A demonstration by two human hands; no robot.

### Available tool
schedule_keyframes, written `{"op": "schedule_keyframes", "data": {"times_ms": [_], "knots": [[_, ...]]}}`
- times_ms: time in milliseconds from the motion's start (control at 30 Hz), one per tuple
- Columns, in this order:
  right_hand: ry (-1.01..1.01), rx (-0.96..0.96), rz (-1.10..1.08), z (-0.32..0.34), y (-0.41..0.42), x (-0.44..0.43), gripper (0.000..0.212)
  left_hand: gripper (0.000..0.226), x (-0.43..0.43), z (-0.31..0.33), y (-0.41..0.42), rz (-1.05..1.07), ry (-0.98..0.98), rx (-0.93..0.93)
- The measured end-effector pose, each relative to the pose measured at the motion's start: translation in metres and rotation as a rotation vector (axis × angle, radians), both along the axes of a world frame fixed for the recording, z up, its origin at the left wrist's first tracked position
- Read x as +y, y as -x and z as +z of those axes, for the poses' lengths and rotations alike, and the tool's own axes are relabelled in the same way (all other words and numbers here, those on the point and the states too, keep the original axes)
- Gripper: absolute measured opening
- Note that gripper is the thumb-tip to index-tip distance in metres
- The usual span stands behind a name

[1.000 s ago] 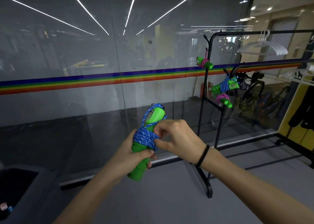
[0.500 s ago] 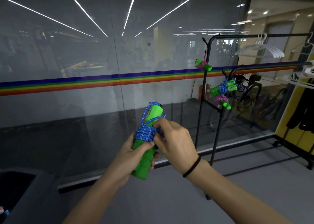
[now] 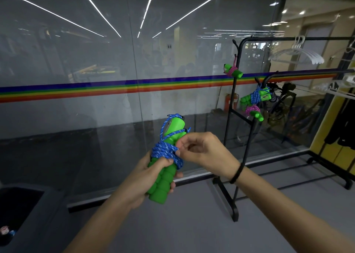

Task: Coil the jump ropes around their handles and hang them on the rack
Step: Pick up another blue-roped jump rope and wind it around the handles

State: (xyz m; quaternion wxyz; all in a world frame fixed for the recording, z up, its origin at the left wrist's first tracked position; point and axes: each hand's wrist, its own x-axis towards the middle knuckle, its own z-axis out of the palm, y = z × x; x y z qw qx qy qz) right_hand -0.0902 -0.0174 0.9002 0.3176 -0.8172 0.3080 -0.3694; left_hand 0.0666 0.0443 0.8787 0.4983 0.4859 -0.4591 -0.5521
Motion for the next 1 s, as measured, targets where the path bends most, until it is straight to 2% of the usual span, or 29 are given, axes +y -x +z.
{"op": "schedule_keyframes", "data": {"times_ms": [333,600,733,833,1000], "knots": [[0.277,0.242,-0.057,0.006,-0.020,0.009,0.008,0.026,0.012,-0.004,-0.012,0.020,0.027,0.010],[0.616,0.172,-0.346,-0.006,-0.048,0.019,0.018,0.025,0.024,-0.010,-0.012,0.127,0.125,0.158],[0.559,0.194,-0.439,-0.019,-0.061,0.025,0.023,0.024,0.027,-0.016,-0.012,0.146,0.108,0.194],[0.485,0.159,-0.426,-0.025,-0.060,0.037,0.018,0.022,0.031,-0.021,-0.019,0.113,0.085,0.208],[0.025,0.040,-0.220,-0.018,-0.044,0.040,0.007,0.020,0.036,-0.026,-0.031,0.051,0.087,0.114]]}}
